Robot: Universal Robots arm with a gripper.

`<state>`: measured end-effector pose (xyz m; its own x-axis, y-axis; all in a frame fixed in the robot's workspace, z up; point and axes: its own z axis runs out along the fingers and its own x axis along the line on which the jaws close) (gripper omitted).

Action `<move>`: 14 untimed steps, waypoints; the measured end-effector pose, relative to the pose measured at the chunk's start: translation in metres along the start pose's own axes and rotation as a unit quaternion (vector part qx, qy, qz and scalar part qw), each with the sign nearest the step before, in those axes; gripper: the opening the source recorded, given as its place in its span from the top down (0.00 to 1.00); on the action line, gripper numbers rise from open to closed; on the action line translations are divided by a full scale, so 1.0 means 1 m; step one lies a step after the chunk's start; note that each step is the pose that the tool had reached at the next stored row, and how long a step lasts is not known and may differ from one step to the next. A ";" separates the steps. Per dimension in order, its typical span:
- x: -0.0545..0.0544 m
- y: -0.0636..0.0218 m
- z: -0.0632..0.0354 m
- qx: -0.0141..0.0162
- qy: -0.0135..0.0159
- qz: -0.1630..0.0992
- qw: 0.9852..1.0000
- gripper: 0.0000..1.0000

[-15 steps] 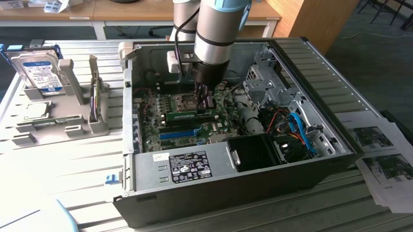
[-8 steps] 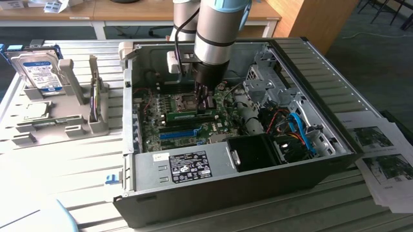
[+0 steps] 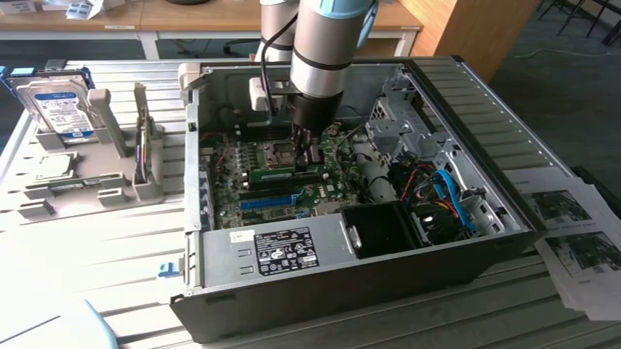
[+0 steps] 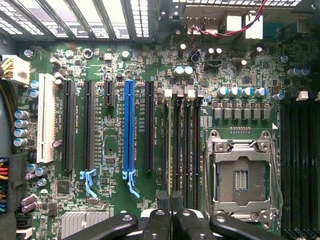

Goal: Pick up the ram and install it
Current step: 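Insert the ram into the slot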

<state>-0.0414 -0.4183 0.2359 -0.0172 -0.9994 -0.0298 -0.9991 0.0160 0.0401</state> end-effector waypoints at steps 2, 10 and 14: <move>0.000 0.0000 0.0000 0.000 0.000 0.000 1.000 0.89; 0.000 -0.0010 0.0000 0.000 0.000 0.000 1.000 0.89; 0.000 -0.0011 0.0005 0.000 0.000 0.000 1.000 0.89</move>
<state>-0.0404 -0.4183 0.2354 -0.0172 -0.9994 -0.0298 -0.9991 0.0160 0.0401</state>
